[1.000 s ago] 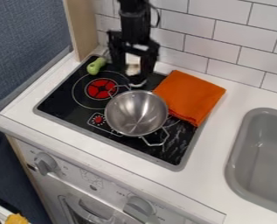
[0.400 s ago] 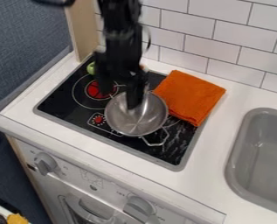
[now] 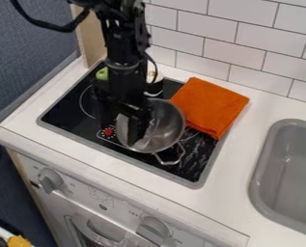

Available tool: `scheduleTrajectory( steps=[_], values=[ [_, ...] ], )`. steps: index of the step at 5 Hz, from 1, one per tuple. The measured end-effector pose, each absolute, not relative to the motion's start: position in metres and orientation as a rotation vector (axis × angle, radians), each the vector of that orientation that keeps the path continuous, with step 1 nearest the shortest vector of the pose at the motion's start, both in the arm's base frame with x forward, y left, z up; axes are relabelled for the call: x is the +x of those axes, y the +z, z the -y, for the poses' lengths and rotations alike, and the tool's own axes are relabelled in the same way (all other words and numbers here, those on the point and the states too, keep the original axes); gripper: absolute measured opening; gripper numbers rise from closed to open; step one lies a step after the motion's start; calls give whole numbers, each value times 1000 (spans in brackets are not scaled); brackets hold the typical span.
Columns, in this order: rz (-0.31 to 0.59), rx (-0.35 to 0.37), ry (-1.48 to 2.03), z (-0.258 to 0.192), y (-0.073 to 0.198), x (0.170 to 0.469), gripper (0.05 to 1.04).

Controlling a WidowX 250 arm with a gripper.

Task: Moved the silver bowl to the left corner of the burner

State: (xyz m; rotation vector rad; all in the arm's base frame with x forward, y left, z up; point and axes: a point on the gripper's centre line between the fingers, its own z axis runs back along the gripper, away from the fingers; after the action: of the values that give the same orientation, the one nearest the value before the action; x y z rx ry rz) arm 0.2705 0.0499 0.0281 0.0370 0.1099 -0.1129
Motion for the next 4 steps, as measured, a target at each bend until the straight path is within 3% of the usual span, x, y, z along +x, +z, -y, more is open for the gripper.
scheduleTrajectory(
  steps=[2,3,4],
  values=[
    [-128,46,-46,-48,9,277,1001],
    [-114,19,-28,-46,8,285,952],
    [-109,28,-15,-49,8,287,684]
  ],
)
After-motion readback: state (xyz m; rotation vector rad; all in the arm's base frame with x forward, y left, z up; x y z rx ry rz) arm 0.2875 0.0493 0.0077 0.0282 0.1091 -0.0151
